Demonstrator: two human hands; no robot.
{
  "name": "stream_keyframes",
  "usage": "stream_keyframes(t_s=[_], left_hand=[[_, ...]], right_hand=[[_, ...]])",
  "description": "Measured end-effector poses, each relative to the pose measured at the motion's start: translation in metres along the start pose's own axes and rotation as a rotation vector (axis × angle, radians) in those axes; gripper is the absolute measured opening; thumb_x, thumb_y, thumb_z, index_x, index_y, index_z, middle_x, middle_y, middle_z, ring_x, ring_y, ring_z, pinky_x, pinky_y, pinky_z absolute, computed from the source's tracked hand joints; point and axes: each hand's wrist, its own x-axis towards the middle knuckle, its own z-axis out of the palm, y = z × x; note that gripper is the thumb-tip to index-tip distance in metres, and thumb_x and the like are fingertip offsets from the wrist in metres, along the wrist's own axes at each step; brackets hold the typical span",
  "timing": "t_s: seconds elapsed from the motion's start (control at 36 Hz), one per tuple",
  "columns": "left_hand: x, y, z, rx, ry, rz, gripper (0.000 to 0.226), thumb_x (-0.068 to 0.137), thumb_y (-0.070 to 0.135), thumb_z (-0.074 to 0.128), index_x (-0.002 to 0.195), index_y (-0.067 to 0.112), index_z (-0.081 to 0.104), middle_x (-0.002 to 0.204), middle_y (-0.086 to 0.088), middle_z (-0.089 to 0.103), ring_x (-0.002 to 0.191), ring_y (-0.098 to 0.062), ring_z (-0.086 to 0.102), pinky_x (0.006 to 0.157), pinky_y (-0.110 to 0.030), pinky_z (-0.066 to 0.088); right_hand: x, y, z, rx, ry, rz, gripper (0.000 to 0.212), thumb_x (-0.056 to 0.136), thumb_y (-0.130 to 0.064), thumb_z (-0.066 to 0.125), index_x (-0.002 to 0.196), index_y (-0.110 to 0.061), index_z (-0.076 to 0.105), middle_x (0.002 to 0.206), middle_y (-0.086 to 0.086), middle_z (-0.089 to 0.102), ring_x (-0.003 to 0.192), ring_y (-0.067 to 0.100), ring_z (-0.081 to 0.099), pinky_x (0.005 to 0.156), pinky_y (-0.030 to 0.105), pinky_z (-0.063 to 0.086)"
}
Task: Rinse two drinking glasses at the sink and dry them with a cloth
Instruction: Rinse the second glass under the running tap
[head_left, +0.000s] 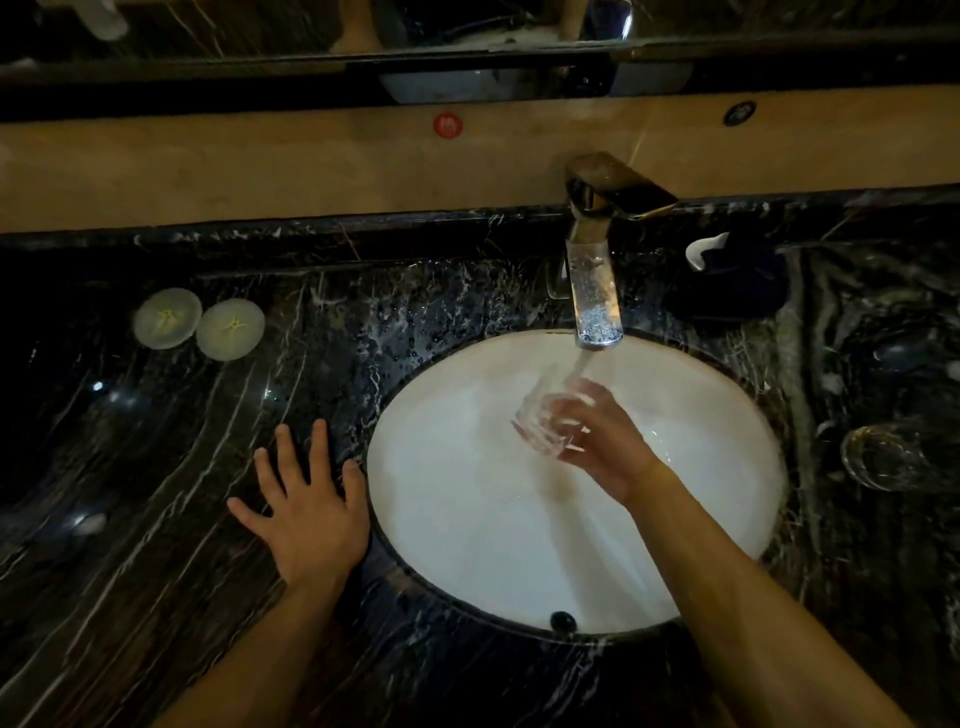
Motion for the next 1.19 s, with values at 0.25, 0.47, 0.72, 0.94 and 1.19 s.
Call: stream_keyframes(t_s=[0.25, 0.47, 0.72, 0.94, 1.19], left_hand=[[0.000, 0.001, -0.001, -0.010, 0.003, -0.002, 0.063, 0.096, 0.055, 0.024, 0.156, 0.038, 0.020, 0.167, -0.004, 0.015, 0.153, -0.029, 0.008, 0.114, -0.072, 0.004], [0.000, 0.001, -0.002, 0.003, 0.000, 0.004, 0.063, 0.096, 0.056, 0.022, 0.157, 0.038, 0.020, 0.167, -0.004, 0.014, 0.153, -0.030, 0.008, 0.113, -0.072, 0.005], [0.000, 0.001, -0.001, 0.006, 0.004, 0.006, 0.063, 0.096, 0.055, 0.023, 0.156, 0.037, 0.020, 0.167, -0.005, 0.016, 0.153, -0.031, 0.010, 0.113, -0.073, 0.005], [0.000, 0.002, -0.003, 0.008, 0.008, 0.013, 0.063, 0.096, 0.055, 0.023, 0.156, 0.037, 0.022, 0.166, -0.005, 0.017, 0.153, -0.031, 0.011, 0.113, -0.073, 0.005], [0.000, 0.002, -0.002, 0.013, 0.012, 0.016, 0.063, 0.096, 0.054, 0.025, 0.156, 0.035, 0.023, 0.166, -0.006, 0.019, 0.152, -0.033, 0.013, 0.112, -0.074, 0.007]], right_hand=[[0.002, -0.002, 0.004, -0.690, 0.269, -0.326, 0.091, 0.065, -0.018, 0.090, 0.137, -0.033, 0.037, 0.127, -0.004, 0.059, 0.107, 0.019, 0.058, 0.083, 0.028, 0.045], [0.004, -0.031, -0.002, -0.982, 0.340, -0.316, 0.087, 0.068, -0.023, 0.087, 0.141, -0.026, 0.039, 0.135, -0.001, 0.060, 0.102, 0.022, 0.060, 0.080, 0.031, 0.048], [0.006, -0.042, -0.014, -0.737, -0.013, -0.108, 0.073, 0.064, -0.002, 0.088, 0.125, -0.027, 0.055, 0.121, 0.000, 0.066, 0.112, 0.025, 0.060, 0.086, 0.033, 0.051], [0.007, -0.027, 0.003, -0.677, 0.363, -0.401, 0.086, 0.068, -0.015, 0.089, 0.139, -0.027, 0.043, 0.122, -0.004, 0.061, 0.103, 0.018, 0.059, 0.085, 0.030, 0.048], [0.011, -0.042, -0.008, -0.901, 0.170, -0.194, 0.090, 0.063, -0.012, 0.090, 0.140, -0.029, 0.045, 0.131, 0.000, 0.056, 0.114, 0.025, 0.054, 0.081, 0.031, 0.047]])
